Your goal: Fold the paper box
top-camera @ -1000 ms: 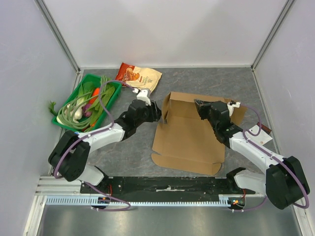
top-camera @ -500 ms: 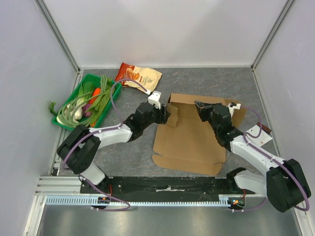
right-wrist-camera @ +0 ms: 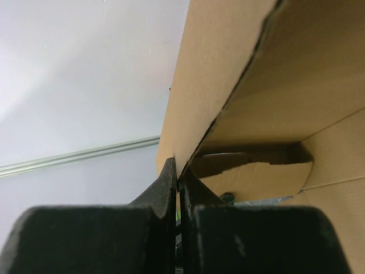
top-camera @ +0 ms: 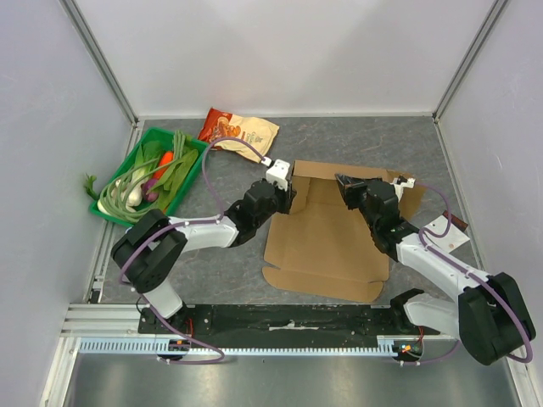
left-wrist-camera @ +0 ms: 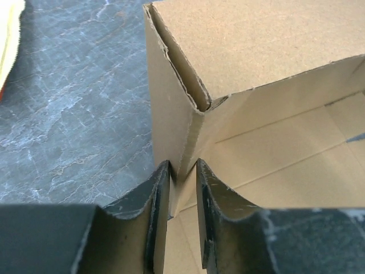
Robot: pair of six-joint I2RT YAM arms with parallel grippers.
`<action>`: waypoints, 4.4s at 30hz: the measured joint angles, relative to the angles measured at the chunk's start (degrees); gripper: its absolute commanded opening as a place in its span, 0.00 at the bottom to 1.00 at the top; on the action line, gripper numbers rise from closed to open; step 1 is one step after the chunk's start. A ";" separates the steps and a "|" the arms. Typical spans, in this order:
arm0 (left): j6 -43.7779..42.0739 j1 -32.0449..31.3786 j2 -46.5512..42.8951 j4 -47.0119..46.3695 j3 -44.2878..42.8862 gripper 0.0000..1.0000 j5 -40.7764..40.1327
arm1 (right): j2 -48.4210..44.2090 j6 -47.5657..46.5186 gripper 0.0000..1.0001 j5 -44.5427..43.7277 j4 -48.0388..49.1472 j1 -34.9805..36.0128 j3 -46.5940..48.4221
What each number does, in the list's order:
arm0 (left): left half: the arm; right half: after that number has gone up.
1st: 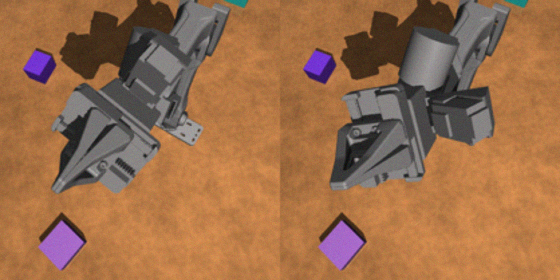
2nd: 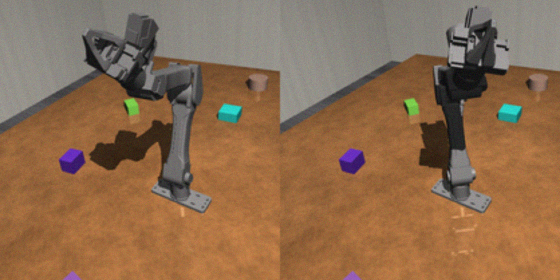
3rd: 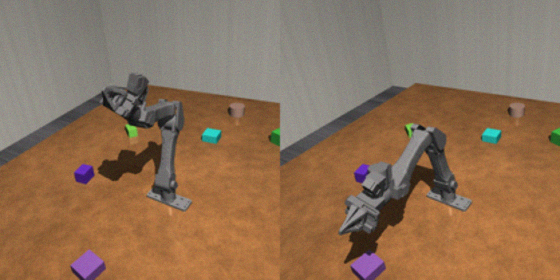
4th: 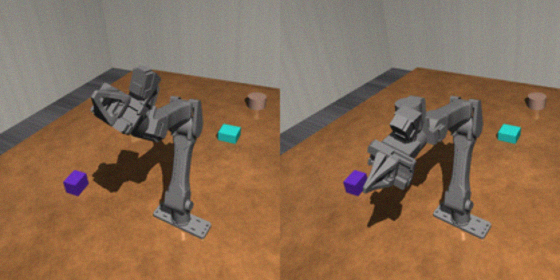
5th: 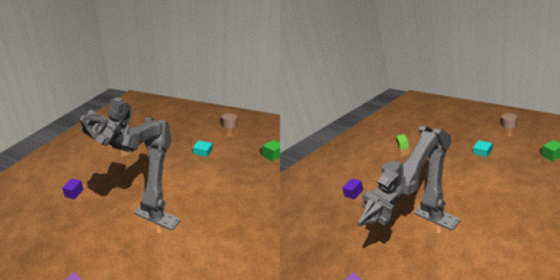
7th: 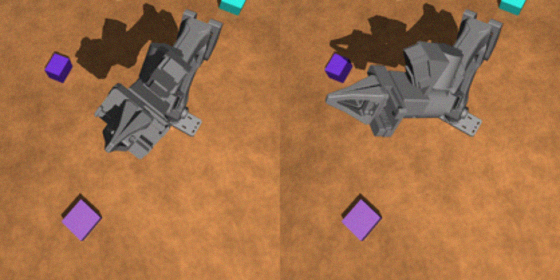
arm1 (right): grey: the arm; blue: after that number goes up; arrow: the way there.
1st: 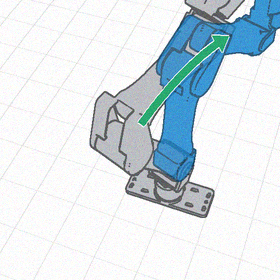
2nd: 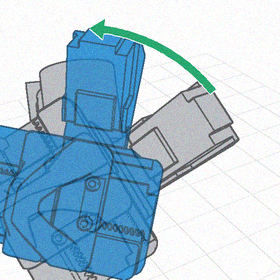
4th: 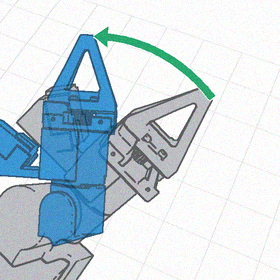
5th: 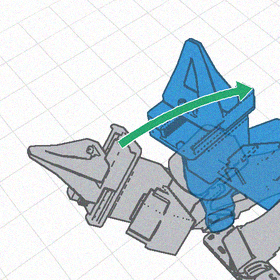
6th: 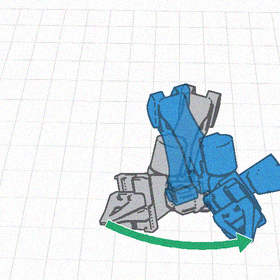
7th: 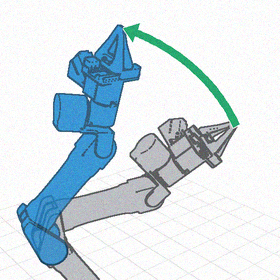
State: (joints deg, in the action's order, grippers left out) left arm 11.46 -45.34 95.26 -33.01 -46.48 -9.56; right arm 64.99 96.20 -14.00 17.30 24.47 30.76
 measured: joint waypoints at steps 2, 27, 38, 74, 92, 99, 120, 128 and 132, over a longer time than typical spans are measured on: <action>0.00 -0.96 0.55 -0.07 -0.46 0.30 -3.19 | 0.13 0.04 0.00 0.00 0.15 0.00 0.00; -2.14 -8.59 13.97 -1.84 -13.00 0.02 -35.56 | 2.45 3.67 0.00 -1.55 1.79 1.18 0.57; -1.77 -8.90 12.31 -5.22 -9.01 0.43 -36.28 | 2.78 5.09 0.00 -2.58 2.29 3.32 0.63; 0.61 -2.89 9.03 -5.66 -3.52 0.22 -17.49 | 2.47 3.63 0.00 1.75 0.74 1.55 1.42; 0.02 -6.97 17.09 5.42 -16.50 0.42 -35.17 | 2.97 5.33 0.00 -0.02 0.83 1.40 1.66; -0.92 -7.41 5.99 11.08 -7.45 0.72 -27.71 | 2.97 2.60 0.38 0.85 -0.11 2.43 1.66; 18.45 10.32 -21.84 24.28 -1.79 0.76 9.01 | -9.97 -35.15 0.98 8.02 -10.95 1.86 1.90; 17.31 9.86 -15.96 24.63 -8.87 0.64 13.38 | -13.75 -57.94 0.98 11.65 -31.69 -5.53 11.82; 13.62 4.37 -16.17 21.73 -2.21 0.65 6.88 | -13.94 -62.99 0.98 6.16 -43.95 -6.49 19.39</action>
State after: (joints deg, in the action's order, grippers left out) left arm 25.08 -40.97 79.09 -11.29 -48.69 -2.68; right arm 51.05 33.21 -7.84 -26.65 17.98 50.15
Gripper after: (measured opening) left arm 0.644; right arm 0.982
